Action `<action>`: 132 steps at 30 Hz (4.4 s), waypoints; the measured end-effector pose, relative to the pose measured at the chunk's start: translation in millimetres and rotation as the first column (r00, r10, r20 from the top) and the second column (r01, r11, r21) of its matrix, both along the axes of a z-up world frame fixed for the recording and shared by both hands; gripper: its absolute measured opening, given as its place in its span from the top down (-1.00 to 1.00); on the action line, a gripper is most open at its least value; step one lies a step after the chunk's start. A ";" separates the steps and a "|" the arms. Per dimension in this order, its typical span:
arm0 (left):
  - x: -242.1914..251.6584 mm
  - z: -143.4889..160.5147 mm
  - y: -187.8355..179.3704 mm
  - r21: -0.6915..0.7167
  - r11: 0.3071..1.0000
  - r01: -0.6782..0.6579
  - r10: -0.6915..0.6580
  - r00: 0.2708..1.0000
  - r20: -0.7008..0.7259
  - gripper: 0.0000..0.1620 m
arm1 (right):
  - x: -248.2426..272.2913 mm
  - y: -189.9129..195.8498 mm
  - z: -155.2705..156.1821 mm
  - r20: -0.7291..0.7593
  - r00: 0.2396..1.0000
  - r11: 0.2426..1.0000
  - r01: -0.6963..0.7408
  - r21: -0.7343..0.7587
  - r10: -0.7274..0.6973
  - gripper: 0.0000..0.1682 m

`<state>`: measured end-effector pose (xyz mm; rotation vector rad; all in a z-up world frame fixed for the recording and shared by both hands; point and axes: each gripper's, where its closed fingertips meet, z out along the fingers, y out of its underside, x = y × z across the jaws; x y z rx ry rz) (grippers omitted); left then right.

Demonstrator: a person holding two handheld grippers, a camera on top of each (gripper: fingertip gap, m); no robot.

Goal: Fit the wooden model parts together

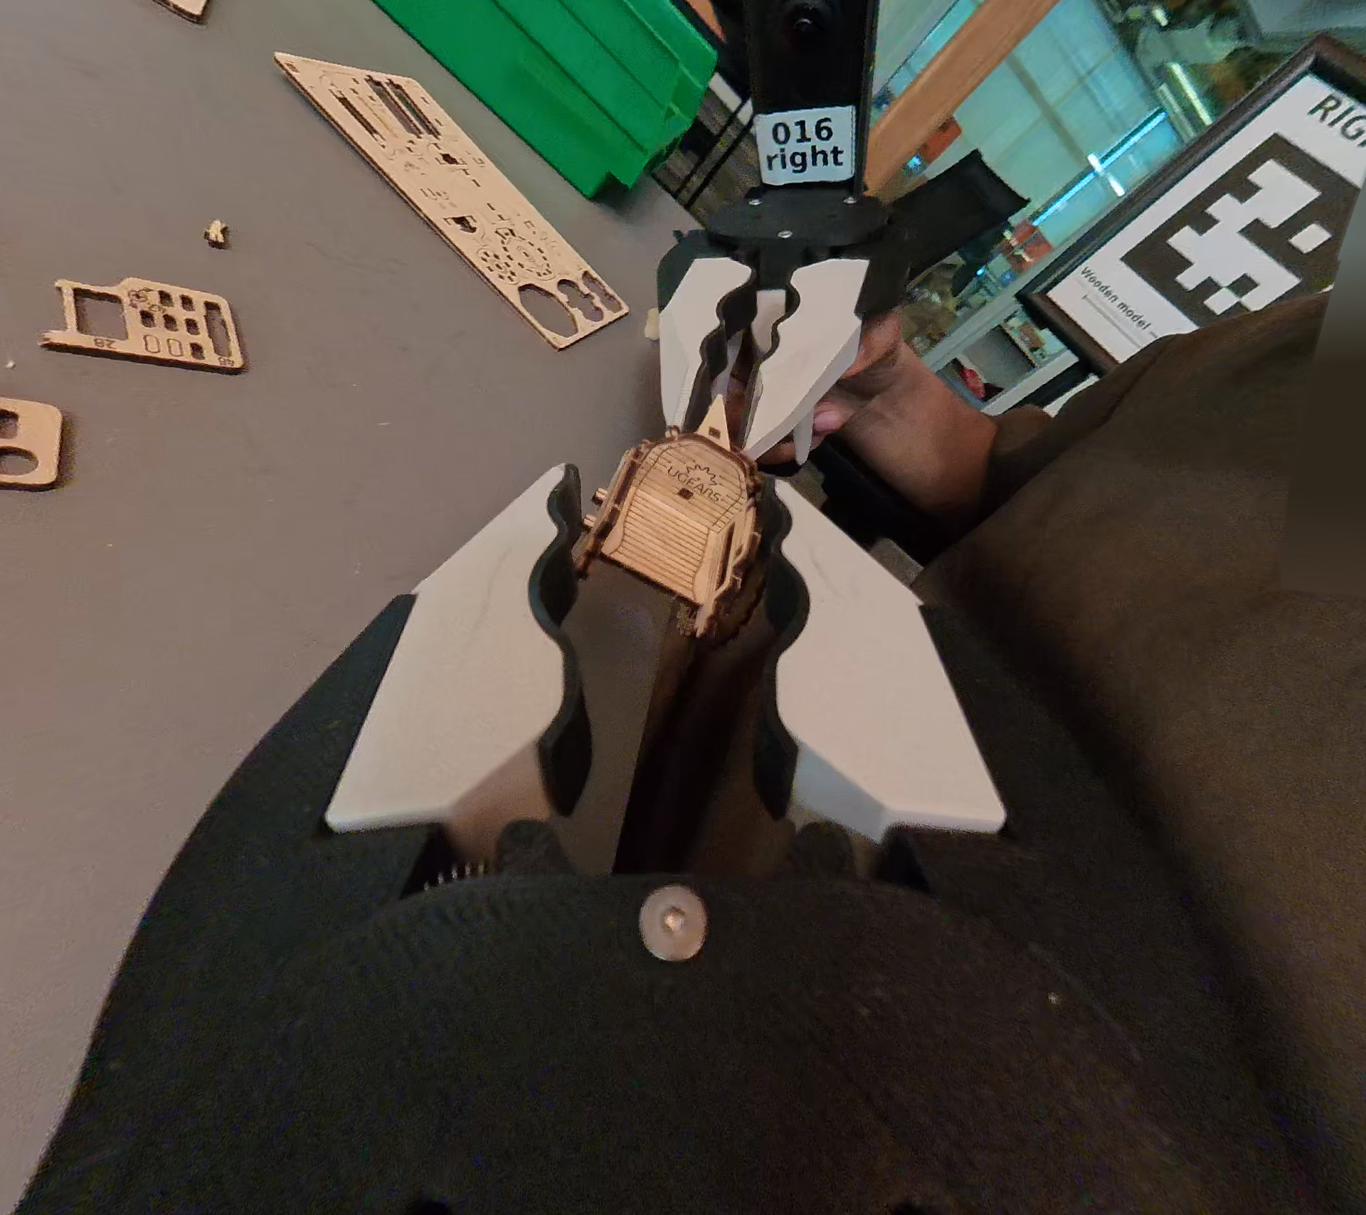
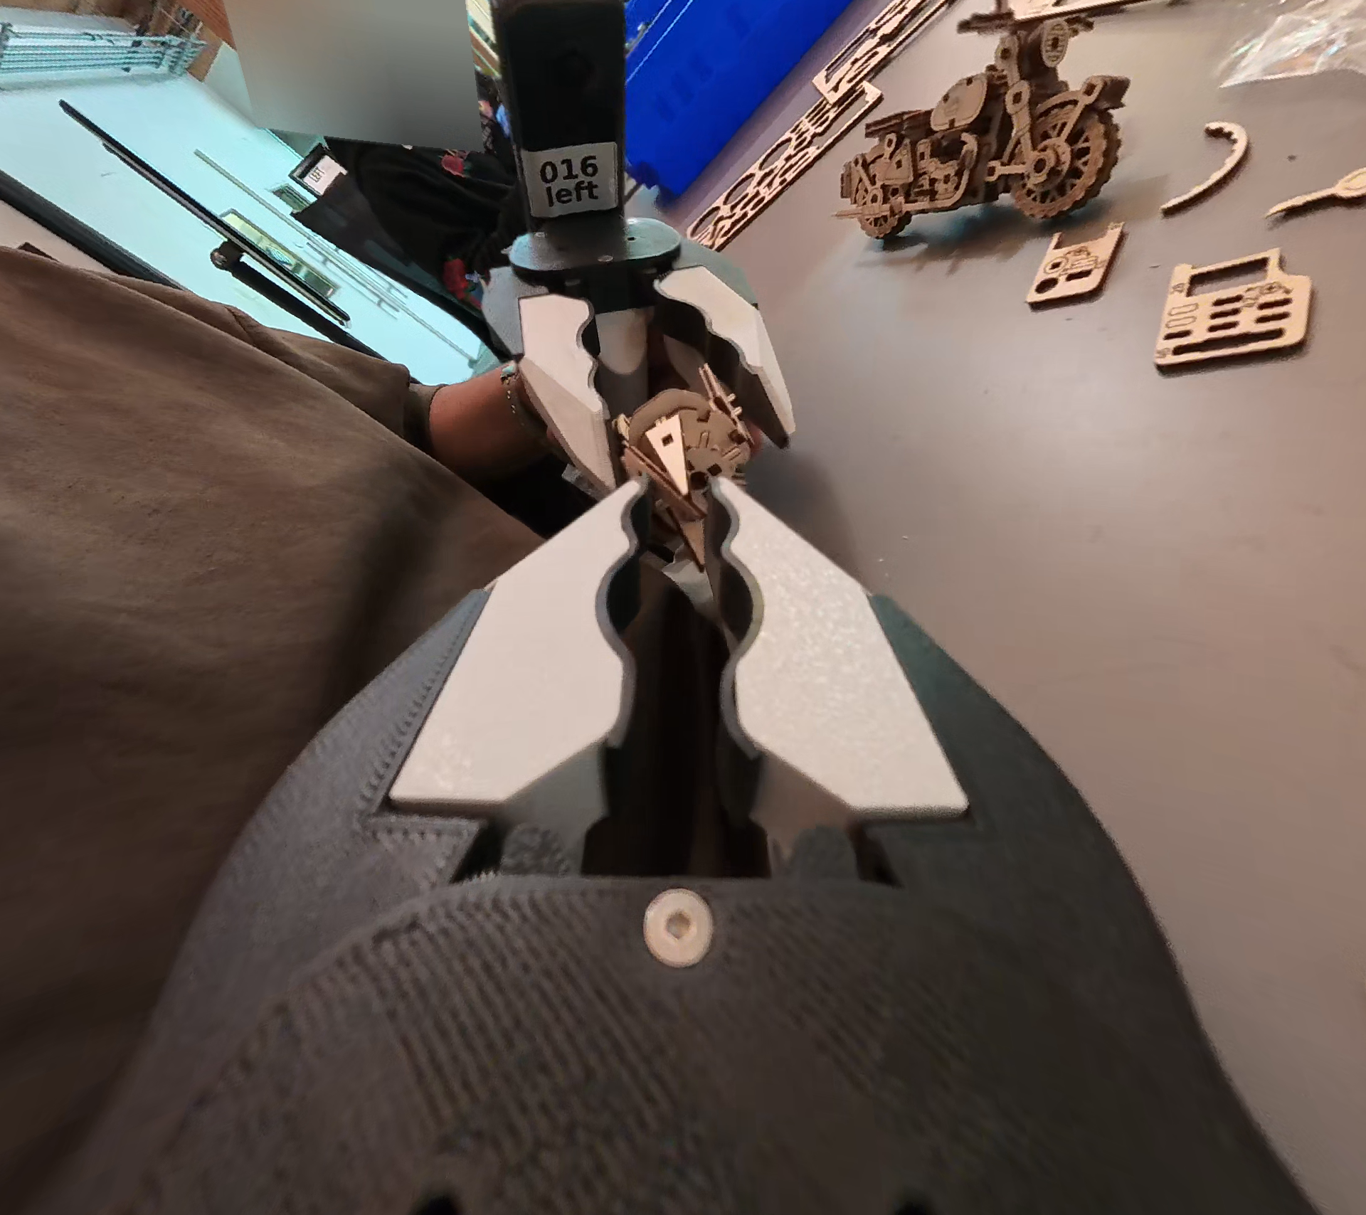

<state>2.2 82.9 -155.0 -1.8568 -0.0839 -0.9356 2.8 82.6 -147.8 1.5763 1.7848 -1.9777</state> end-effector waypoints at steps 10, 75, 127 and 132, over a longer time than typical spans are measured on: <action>-2.0 -9.8 0.7 -0.041 0.999 -0.008 0.006 0.999 -0.043 0.43 | 0.2 1.9 -6.4 0.052 0.999 0.999 -0.009 -0.038 0.011 0.91; -14.9 -40.5 -5.6 -0.178 0.984 -0.022 -0.012 0.983 -0.185 0.48 | -8.8 9.4 -36.2 0.165 0.986 0.999 0.040 -0.028 -0.035 0.90; -12.9 -44.3 -4.5 -0.198 0.980 -0.013 -0.022 0.985 -0.172 0.47 | -6.9 8.8 -41.5 0.107 0.994 0.993 -0.030 0.117 0.017 0.82; -13.1 -44.7 -4.3 -0.200 0.980 -0.014 -0.021 0.985 -0.172 0.47 | -7.4 8.0 -42.1 0.113 0.993 0.994 -0.033 0.108 0.021 0.84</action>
